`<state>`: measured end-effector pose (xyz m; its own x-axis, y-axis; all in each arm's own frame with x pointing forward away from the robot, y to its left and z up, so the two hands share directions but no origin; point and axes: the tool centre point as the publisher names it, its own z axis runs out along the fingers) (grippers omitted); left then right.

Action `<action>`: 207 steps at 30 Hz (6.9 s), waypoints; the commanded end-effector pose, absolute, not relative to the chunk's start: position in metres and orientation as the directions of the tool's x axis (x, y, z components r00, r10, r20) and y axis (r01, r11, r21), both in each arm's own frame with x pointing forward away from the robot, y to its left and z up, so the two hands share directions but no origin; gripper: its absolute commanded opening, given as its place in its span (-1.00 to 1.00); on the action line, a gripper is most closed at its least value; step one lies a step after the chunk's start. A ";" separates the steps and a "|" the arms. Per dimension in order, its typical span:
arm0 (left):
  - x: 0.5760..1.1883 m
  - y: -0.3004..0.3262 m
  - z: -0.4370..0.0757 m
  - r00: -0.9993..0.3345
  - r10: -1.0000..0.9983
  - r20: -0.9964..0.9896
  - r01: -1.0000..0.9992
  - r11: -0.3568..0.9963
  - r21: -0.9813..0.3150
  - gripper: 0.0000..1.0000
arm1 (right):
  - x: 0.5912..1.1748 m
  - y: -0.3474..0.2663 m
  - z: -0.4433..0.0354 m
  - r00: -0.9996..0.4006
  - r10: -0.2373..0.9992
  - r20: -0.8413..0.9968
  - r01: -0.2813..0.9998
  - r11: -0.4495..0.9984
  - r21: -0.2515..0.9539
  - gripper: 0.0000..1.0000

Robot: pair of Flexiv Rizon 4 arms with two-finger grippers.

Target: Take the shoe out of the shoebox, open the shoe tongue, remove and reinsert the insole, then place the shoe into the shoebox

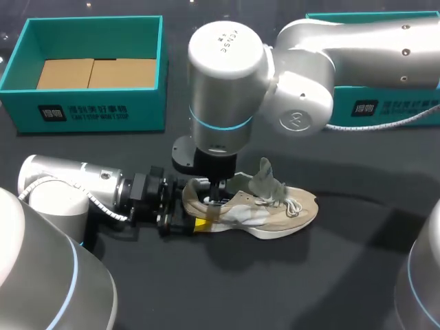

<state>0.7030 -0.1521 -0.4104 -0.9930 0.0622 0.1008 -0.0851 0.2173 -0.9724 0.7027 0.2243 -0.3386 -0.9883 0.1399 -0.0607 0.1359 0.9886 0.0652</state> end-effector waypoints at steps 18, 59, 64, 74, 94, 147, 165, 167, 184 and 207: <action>0.703 -0.153 -0.414 -0.993 0.061 0.101 -0.085 0.218 -0.972 -1.00 | 0.721 0.207 -0.372 -0.983 0.179 -0.036 0.176 0.981 0.079 -1.00; 0.703 -0.153 -0.414 -0.993 0.061 0.101 -0.085 0.218 -0.972 -1.00 | 0.725 0.164 -0.405 -0.974 0.197 0.113 0.211 0.969 0.127 -0.15; 0.703 -0.153 -0.414 -0.993 0.061 0.101 -0.085 0.218 -0.972 -1.00 | 0.719 0.169 -0.414 -0.969 0.182 0.167 0.205 0.969 0.134 -0.20; 0.703 -0.153 -0.414 -0.993 0.061 0.101 -0.085 0.218 -0.972 -1.00 | 0.696 0.168 -0.421 -0.947 0.201 0.251 0.240 0.962 0.132 -1.00; 0.703 -0.153 -0.414 -0.993 0.061 0.101 -0.085 0.218 -0.972 -1.00 | 0.685 0.150 -0.386 -0.987 0.107 0.121 0.144 0.922 0.360 -1.00; 0.703 -0.153 -0.414 -0.993 0.061 0.101 -0.085 0.218 -0.972 -1.00 | 0.718 0.202 -0.318 -0.973 -0.230 0.006 -0.189 0.816 0.546 0.20; 0.703 -0.153 -0.414 -0.993 0.061 0.101 -0.085 0.218 -0.972 -1.00 | 0.721 0.211 -0.309 -0.969 -0.061 0.241 0.065 0.873 0.483 0.25; 0.703 -0.153 -0.414 -0.993 0.061 0.101 -0.085 0.218 -0.972 -1.00 | 0.721 0.212 -0.311 -0.964 -0.055 0.260 0.081 0.870 0.486 0.32; 0.703 -0.153 -0.414 -0.993 0.061 0.101 -0.085 0.218 -0.972 -1.00 | 0.717 0.217 -0.325 -0.925 -0.022 0.380 0.193 0.833 0.518 0.26; 0.703 -0.153 -0.414 -0.993 0.061 0.101 -0.085 0.218 -0.972 -1.00 | 0.699 0.233 -0.322 -0.903 0.035 0.429 0.297 0.772 0.563 -0.36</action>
<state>0.7026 -0.1519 -0.4104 -0.9930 0.0618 0.1005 -0.0849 0.2171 -0.9725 0.7028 0.2319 -0.3204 -0.9013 0.0304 0.4321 0.2943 0.7748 0.5595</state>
